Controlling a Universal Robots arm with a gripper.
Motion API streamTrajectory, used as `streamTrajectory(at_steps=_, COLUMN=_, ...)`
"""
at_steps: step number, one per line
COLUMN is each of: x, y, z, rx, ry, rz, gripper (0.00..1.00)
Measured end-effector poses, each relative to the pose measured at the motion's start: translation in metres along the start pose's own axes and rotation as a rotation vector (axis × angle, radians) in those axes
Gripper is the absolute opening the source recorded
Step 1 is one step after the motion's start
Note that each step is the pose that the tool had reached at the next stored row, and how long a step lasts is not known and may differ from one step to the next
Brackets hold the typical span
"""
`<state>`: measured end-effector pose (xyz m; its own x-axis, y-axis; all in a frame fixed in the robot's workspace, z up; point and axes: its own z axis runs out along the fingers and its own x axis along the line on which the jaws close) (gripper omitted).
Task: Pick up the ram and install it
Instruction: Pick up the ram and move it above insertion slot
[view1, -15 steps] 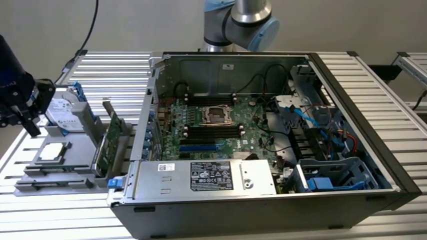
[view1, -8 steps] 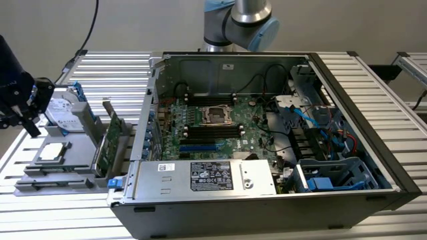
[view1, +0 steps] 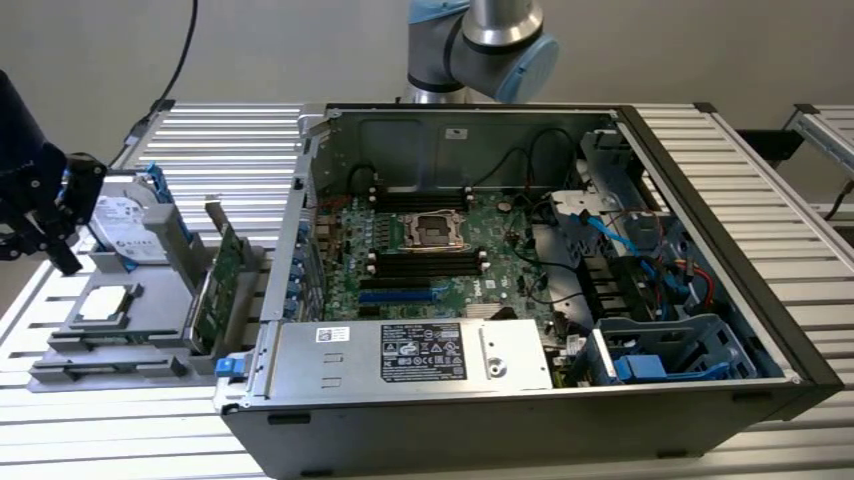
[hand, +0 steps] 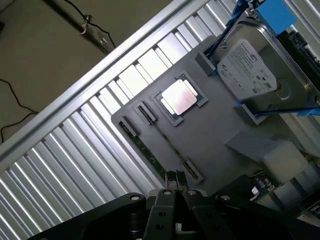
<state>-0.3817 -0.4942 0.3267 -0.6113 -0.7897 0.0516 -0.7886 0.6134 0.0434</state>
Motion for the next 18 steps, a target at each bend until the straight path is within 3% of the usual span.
streamTrajectory(at_steps=18, x=0.0000, y=0.0000, z=0.0000, rx=0.0179, ry=0.0156, rz=-0.326, gripper=0.11)
